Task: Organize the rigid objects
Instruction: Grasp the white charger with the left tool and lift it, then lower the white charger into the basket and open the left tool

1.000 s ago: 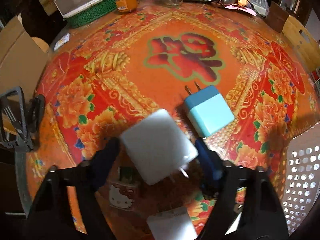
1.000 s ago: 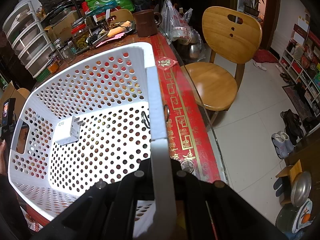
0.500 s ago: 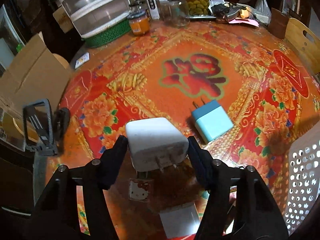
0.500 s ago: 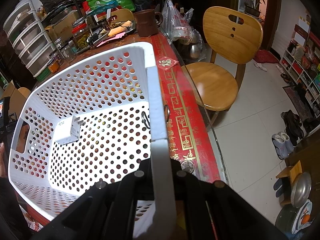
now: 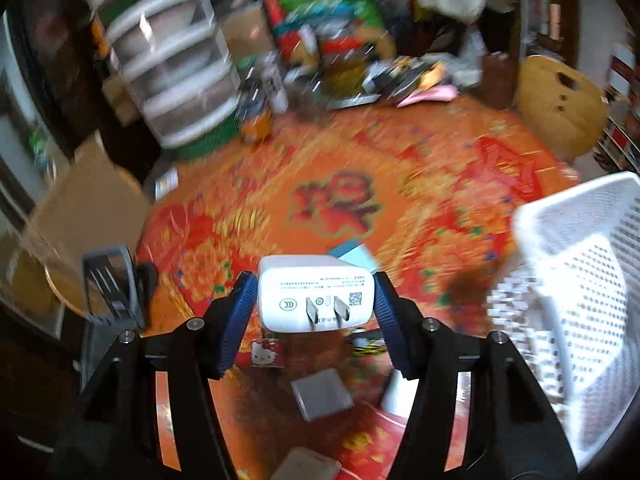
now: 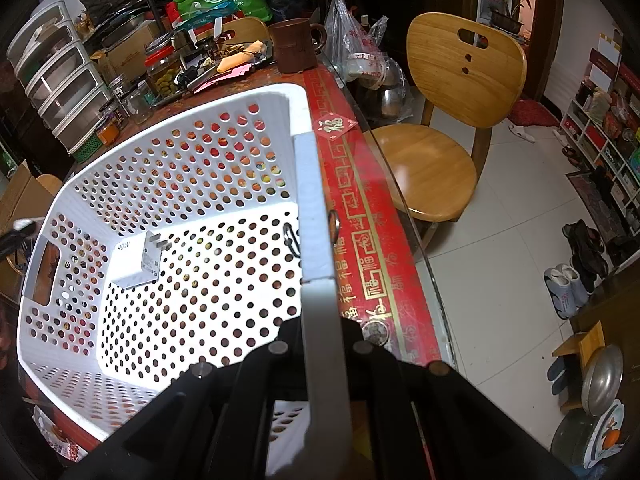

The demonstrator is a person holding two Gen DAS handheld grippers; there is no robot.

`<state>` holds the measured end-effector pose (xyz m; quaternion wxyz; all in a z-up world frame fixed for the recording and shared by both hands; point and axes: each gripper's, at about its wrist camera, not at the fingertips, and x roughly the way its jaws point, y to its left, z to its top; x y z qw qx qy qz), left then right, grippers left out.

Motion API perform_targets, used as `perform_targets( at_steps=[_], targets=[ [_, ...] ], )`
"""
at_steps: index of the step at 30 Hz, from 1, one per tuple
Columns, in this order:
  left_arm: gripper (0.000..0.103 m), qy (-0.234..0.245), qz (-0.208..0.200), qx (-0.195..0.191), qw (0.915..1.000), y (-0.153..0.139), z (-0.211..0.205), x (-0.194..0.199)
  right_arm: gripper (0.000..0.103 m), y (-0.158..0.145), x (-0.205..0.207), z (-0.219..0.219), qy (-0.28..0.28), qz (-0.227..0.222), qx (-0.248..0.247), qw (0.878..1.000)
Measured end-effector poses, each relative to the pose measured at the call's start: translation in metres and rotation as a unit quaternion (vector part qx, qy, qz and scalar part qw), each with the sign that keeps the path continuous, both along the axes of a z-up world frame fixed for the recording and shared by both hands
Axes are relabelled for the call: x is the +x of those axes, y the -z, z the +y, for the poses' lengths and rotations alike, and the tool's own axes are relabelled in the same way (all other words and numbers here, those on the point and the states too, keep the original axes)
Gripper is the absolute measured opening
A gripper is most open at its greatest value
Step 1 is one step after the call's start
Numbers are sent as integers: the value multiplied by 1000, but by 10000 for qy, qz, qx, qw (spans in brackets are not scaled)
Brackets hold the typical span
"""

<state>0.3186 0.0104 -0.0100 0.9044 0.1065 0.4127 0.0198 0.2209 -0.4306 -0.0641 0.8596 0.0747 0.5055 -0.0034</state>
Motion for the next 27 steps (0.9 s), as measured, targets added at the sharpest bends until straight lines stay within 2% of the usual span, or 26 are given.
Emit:
perform_targets(
  at_steps=[4, 9, 14, 18, 23, 25, 27],
  targets=[
    [56, 732, -152, 135, 9971, -34, -54, -30, 3, 0, 0, 0, -2, 1, -2, 10000],
    [56, 1450, -8, 391, 9887, -40, -120, -52, 3, 0, 0, 0, 1, -4, 6, 10000],
    [55, 1964, 423, 850, 9759, -14, -183, -51, 3, 0, 0, 1, 4, -12, 22, 10000],
    [54, 2282, 903, 1255, 9613, 18, -223, -40, 3, 0, 0, 1, 8, -10, 24, 10000],
    [54, 2470, 1346, 1792, 9427, 49, -247, -25, 3, 0, 0, 0, -1, -1, 18, 10000],
    [54, 2482, 1316, 2127, 9359, 57, -255, -22, 3, 0, 0, 1, -7, 8, 11, 10000],
    [54, 2483, 1344, 2215, 9334, 58, -259, -19, 3, 0, 0, 1, -6, 10, 12, 10000]
  ],
)
